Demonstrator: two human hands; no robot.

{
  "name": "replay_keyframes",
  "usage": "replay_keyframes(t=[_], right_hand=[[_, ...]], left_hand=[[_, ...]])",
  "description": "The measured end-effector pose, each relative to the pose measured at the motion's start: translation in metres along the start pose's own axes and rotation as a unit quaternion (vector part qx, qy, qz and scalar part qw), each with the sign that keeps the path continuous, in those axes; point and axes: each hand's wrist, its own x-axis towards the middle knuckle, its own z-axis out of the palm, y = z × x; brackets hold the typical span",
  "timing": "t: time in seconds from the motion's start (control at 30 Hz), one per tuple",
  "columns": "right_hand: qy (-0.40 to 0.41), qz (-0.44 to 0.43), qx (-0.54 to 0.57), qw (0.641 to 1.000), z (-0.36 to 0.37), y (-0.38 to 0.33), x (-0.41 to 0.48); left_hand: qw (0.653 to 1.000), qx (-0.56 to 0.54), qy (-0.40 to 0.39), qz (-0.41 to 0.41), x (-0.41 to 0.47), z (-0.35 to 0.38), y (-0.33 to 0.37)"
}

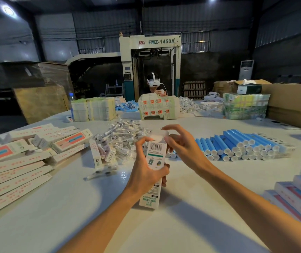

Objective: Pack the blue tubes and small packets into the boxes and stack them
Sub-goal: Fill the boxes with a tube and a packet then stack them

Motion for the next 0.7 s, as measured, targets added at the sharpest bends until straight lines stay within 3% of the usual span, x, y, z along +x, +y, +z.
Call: replay_keyframes(t=[0.3,0.5,0.7], right_hand=[[0.002,-0.110,-0.206,0.972,0.000,0.004,0.003],[-0.021,0.002,-0.017,1.000,0.000,-0.002,0.000],[0.002,0.062,0.050,0.997,0.000,-0.008,0.002]], left_hand=[[1.000,0.009,-0.001,-0.021,0.001,-0.001,0.000],[1.000,0.004,-0.005,-0.024,0.002,-0.004,0.000],[1.000,0.017,-0.013,-0.013,0.001,-0.003,0.002]])
